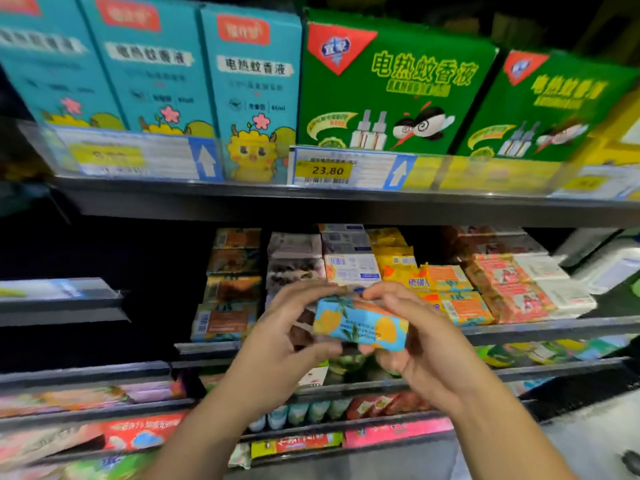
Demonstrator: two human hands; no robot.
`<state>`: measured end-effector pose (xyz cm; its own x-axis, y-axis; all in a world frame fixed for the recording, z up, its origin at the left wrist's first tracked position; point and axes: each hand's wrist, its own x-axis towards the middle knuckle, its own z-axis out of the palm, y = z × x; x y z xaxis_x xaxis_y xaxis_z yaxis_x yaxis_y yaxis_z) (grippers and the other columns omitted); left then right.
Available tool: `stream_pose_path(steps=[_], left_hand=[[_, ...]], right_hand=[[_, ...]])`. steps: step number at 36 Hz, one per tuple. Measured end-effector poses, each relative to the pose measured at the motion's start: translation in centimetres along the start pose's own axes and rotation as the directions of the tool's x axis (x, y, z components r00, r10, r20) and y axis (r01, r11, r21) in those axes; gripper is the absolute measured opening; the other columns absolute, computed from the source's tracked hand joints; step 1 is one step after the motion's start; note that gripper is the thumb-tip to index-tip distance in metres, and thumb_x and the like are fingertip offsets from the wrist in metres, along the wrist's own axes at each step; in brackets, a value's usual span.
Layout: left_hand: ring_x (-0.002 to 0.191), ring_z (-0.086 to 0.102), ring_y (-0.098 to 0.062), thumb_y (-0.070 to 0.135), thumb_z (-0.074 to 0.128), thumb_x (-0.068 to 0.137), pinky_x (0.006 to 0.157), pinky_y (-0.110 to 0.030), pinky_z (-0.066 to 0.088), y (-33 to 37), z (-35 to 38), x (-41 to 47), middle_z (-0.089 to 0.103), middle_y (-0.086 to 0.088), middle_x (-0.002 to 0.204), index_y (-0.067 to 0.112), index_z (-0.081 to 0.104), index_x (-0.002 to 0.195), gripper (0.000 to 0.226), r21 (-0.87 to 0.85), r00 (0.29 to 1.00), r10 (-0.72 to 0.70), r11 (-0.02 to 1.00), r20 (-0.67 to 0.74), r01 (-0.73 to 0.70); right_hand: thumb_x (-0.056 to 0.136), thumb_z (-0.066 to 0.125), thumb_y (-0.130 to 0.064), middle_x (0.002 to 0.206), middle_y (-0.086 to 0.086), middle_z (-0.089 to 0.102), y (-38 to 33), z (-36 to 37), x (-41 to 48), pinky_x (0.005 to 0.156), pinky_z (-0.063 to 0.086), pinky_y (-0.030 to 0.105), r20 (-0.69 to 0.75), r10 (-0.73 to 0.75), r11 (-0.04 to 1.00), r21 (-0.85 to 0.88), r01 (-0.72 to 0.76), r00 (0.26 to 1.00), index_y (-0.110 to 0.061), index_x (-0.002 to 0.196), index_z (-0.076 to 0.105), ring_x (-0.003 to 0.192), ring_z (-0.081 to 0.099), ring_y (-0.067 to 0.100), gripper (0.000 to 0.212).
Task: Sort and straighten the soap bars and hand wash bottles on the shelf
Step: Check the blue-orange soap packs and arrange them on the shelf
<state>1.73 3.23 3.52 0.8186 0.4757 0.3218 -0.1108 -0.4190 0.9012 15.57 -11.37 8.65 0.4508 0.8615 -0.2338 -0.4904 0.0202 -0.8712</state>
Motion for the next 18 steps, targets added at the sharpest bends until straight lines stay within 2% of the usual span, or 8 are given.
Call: stream_pose_path(steps=[2, 5, 7, 9, 11, 13, 15, 18], left_hand=[[0.127, 0.049, -0.001, 0.017, 0.081, 0.079, 0.101, -0.017, 0.042, -0.2, -0.3, 0.0, 0.048, 0.027, 0.127, 0.046, 0.057, 0.123, 0.058, 0.09, 0.995, 0.015, 0.996, -0.101, -0.006], [0.12, 0.057, -0.006, 0.025, 0.081, 0.08, 0.095, -0.018, 0.047, -0.4, -0.4, -0.5, 0.057, 0.02, 0.122, 0.05, 0.059, 0.116, 0.049, 0.003, 0.985, -0.028, 1.0, -0.17, 0.029], [0.116, 0.06, -0.014, 0.021, 0.081, 0.078, 0.09, -0.025, 0.051, -0.3, -0.4, -0.9, 0.059, 0.012, 0.119, 0.052, 0.062, 0.111, 0.049, -0.145, 0.981, -0.1, 0.986, -0.165, 0.076], [0.115, 0.06, -0.02, 0.022, 0.08, 0.072, 0.089, -0.031, 0.053, -0.3, -0.4, -1.2, 0.059, 0.005, 0.119, 0.049, 0.063, 0.11, 0.05, -0.199, 0.973, -0.12, 0.977, -0.197, 0.08], [0.111, 0.063, -0.018, 0.033, 0.078, 0.07, 0.087, -0.028, 0.054, 0.1, -0.4, -1.5, 0.064, 0.005, 0.115, 0.043, 0.063, 0.112, 0.045, -0.258, 0.959, -0.156, 0.962, -0.235, 0.093], [0.103, 0.068, -0.012, 0.036, 0.078, 0.07, 0.079, -0.022, 0.055, 0.8, -0.4, -1.5, 0.07, 0.008, 0.11, 0.029, 0.062, 0.115, 0.048, -0.371, 0.943, -0.205, 0.924, -0.264, 0.097], [0.097, 0.07, -0.012, 0.022, 0.085, 0.074, 0.074, -0.022, 0.056, 1.4, -0.3, -1.4, 0.071, 0.008, 0.107, 0.02, 0.06, 0.117, 0.05, -0.458, 0.934, -0.221, 0.886, -0.281, 0.071], [0.094, 0.071, -0.015, 0.004, 0.083, 0.07, 0.073, -0.023, 0.057, 2.1, 0.4, -1.2, 0.072, 0.003, 0.106, 0.018, 0.057, 0.12, 0.058, -0.522, 0.934, -0.223, 0.852, -0.277, 0.049]], right_hand=[[0.065, 0.092, -0.032, 0.106, 0.018, 0.068, 0.3, -0.2, 0.4, 0.048, 0.053, 0.024, 0.152, 0.043, 0.995, 0.084, -0.056, 0.987, -0.012, 0.107, 0.07, 0.068, 0.066, 0.029, 0.052], [0.053, 0.099, -0.023, 0.117, 0.018, 0.067, 1.0, -0.5, 0.7, 0.071, 0.061, 0.032, 0.249, 0.043, 0.999, 0.013, -0.047, 0.968, -0.013, 0.123, 0.066, 0.086, 0.069, 0.032, 0.078], [0.055, 0.096, -0.015, 0.118, 0.011, 0.069, 1.2, -0.5, 0.8, 0.08, 0.059, 0.034, 0.224, 0.019, 0.989, -0.15, 0.015, 0.974, -0.021, 0.121, 0.069, 0.098, 0.068, 0.027, 0.072], [0.063, 0.087, -0.008, 0.112, 0.004, 0.071, 1.3, -0.5, 1.0, 0.082, 0.057, 0.03, 0.175, -0.018, 0.956, -0.286, 0.068, 0.984, -0.029, 0.113, 0.073, 0.102, 0.067, 0.019, 0.056], [0.068, 0.082, -0.005, 0.11, 0.001, 0.073, 1.2, -0.5, 1.1, 0.082, 0.055, 0.025, 0.16, -0.041, 0.93, -0.354, 0.096, 0.986, -0.034, 0.109, 0.073, 0.105, 0.068, 0.017, 0.052], [0.066, 0.088, -0.012, 0.114, 0.003, 0.073, 1.4, -0.3, 1.2, 0.087, 0.055, 0.03, 0.177, -0.036, 0.901, -0.421, 0.108, 0.984, -0.035, 0.112, 0.07, 0.109, 0.069, 0.022, 0.055], [0.065, 0.091, -0.022, 0.113, 0.003, 0.073, 2.0, 0.2, 1.4, 0.092, 0.055, 0.038, 0.154, -0.023, 0.853, -0.512, 0.1, 0.988, -0.033, 0.114, 0.067, 0.108, 0.069, 0.025, 0.056], [0.073, 0.087, -0.003, 0.106, -0.003, 0.075, 3.8, 1.2, 1.9, 0.087, 0.056, 0.029, 0.114, -0.035, 0.812, -0.576, 0.094, 0.993, -0.026, 0.11, 0.066, 0.101, 0.071, 0.016, 0.049]])
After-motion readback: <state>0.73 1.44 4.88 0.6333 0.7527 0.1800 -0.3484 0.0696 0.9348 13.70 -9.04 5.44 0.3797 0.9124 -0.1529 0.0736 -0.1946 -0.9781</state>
